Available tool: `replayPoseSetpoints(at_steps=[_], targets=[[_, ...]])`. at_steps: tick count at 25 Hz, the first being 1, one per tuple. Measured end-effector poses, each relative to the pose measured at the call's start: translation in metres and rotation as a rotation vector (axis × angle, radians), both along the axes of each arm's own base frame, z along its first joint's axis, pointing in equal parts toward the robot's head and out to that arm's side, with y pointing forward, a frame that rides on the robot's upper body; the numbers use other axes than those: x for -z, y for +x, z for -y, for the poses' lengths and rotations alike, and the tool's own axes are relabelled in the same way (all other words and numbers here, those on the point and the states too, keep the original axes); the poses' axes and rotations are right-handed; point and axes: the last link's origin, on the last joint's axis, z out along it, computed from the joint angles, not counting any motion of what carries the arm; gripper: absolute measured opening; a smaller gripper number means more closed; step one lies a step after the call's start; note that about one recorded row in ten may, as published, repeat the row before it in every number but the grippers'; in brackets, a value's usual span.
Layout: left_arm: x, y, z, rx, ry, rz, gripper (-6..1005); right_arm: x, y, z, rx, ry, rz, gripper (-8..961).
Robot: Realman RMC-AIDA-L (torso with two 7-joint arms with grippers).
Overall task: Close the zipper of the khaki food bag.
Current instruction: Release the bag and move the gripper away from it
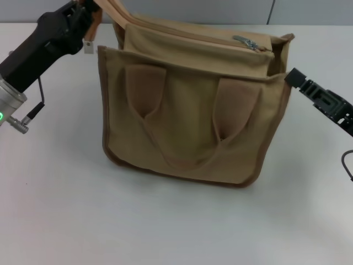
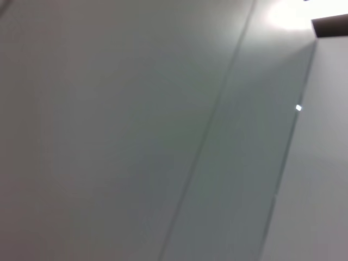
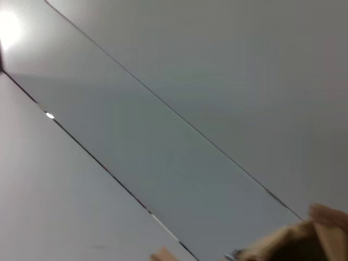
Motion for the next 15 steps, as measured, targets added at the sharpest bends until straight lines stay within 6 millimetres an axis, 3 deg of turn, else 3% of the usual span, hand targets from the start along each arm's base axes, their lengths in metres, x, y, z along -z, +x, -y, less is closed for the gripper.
replayPoseSetpoints(at_steps=[6,8,10,11,15], targets=[[-0.001,0.011,0.007,0.089,-0.012,0.018,57,-0.001,-0.007,0.006,-0.076,0.074,0.012,1],[-0.004,0.014,0.01,0.114,-0.005,0.046,58,0.001,-0.01,0.005,-0.085,0.076,0.013,205],[-0.009,0.019,0.014,0.152,0.01,0.09,58,0.003,-0.012,0.005,-0.094,0.08,0.015,274],[-0.023,0.028,0.02,0.239,0.036,0.16,94,0.004,-0.012,0.005,-0.099,0.086,0.016,309],[-0.036,0.036,0.024,0.31,0.042,0.216,248,0.005,-0.014,0.005,-0.104,0.103,0.02,446]])
